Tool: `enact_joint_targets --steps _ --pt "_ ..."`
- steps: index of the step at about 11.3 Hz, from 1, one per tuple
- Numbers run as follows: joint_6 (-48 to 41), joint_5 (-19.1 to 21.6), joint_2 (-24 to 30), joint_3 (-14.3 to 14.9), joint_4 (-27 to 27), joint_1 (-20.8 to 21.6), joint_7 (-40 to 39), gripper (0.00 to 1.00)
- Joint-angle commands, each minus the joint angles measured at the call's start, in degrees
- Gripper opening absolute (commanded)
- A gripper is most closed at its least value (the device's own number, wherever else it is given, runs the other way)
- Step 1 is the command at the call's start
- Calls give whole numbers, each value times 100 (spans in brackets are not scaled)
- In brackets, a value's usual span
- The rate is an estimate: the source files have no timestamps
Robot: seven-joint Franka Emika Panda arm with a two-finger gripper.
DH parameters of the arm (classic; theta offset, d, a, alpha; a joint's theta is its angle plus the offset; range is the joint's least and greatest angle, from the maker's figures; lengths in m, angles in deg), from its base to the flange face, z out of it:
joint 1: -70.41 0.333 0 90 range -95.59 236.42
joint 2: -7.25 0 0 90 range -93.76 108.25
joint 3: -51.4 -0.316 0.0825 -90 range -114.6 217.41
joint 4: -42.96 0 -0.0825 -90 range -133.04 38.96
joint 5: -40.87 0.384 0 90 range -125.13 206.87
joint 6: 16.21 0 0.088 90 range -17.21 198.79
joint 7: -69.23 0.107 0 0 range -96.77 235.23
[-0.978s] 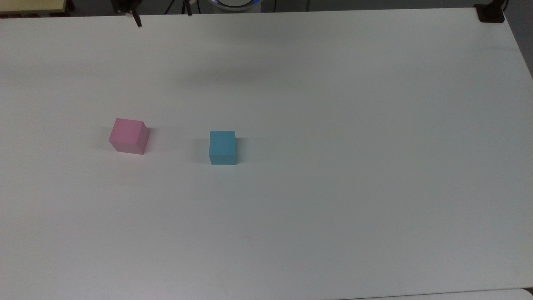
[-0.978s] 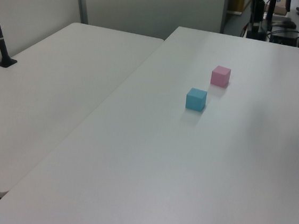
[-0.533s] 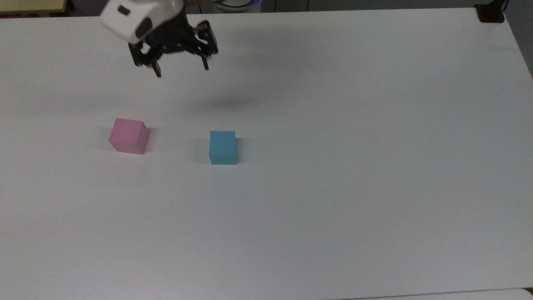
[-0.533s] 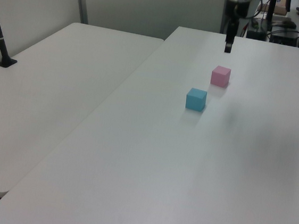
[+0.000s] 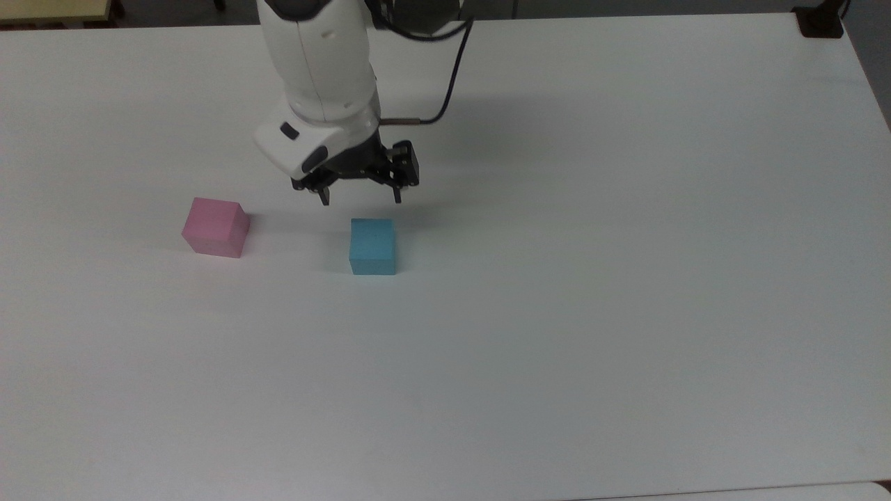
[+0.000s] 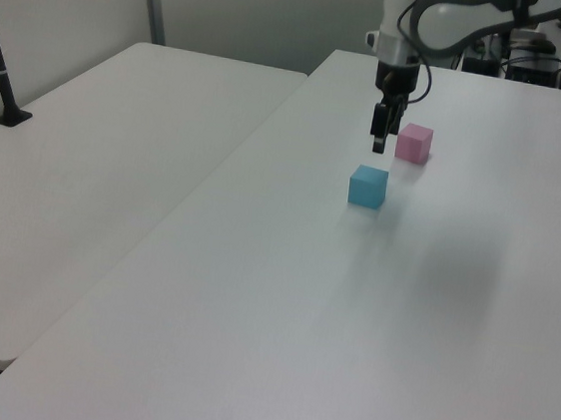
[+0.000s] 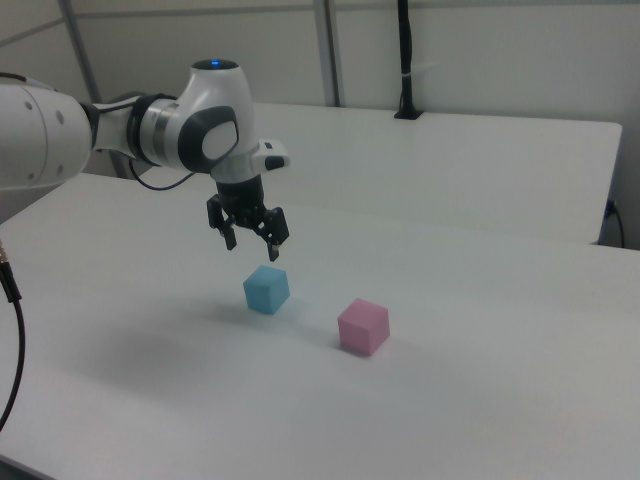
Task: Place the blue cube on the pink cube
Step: 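Move the open gripper over the light-blue cube and lower it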
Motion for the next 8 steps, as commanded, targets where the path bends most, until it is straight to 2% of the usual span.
enact_joint_targets --steps 1,3,5,8 --pt "244 -278 -220 -72 -14 101 355 100" --pt "420 -348 -422 -81 -5 101 513 100" --pt "429 -716 -545 -195 -5 83 549 100" --pt "638 -736 -633 -204 -14 83 575 100"
